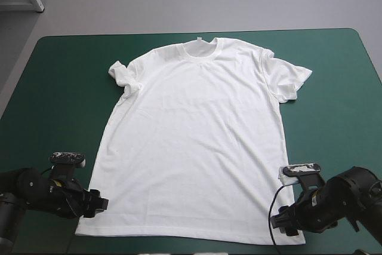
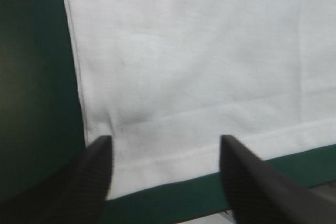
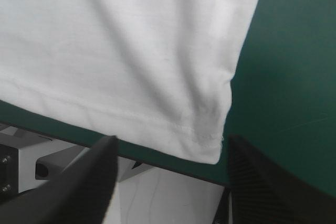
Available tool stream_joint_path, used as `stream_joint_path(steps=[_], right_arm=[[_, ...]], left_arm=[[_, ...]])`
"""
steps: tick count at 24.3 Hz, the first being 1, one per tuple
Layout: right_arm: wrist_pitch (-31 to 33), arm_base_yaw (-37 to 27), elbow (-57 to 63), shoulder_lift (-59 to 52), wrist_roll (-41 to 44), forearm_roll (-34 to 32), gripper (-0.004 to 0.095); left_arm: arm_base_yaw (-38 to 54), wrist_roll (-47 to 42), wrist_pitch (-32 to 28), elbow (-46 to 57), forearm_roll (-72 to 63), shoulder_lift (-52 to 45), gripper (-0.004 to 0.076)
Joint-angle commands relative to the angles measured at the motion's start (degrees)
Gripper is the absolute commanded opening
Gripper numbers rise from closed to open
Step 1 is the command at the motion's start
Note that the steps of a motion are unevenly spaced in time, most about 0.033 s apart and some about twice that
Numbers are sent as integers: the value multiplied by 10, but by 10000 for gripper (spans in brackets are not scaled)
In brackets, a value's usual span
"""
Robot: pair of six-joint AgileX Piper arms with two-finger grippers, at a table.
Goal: Fold the cloth
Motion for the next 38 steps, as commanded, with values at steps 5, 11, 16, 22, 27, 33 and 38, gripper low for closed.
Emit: stream_joint_path(steps=[5,11,16,22,27,33,38], right_arm=[[-30,0,-42,-6,41,-83,858],[-54,0,-81,-6,54,-94,853],[-55,0,-81,-6,66,-83,837],[-56,0,-81,-6,68,-86,834],[-59,0,-81,-6,68,-86,835],[-88,0,-81,-5,70,-98,833],[-152,-2,-85,11,114,-170,833]], left_arm=[[-3,1,-61,-53,-11,12,629],[-3,1,-108,-217,10,191,629],[-4,1,-192,-347,8,353,629],[-27,1,-236,-410,14,457,599],[-51,1,-294,-438,26,520,580],[-55,-27,-334,-446,55,567,580],[-64,-27,-331,-446,51,598,571]])
